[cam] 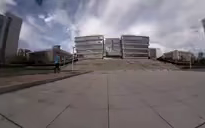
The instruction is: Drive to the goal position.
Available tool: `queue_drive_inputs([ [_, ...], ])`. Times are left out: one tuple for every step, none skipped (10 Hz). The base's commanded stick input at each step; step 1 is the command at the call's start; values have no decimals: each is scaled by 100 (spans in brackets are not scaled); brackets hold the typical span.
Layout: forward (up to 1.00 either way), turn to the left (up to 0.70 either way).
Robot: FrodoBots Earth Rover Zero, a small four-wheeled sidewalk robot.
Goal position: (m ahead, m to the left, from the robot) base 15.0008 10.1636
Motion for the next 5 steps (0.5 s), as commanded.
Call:
queue_drive_inputs([
  [70, 0],
  [70, 0],
  [70, 0],
  [70, 0],
  [70, 0],
])
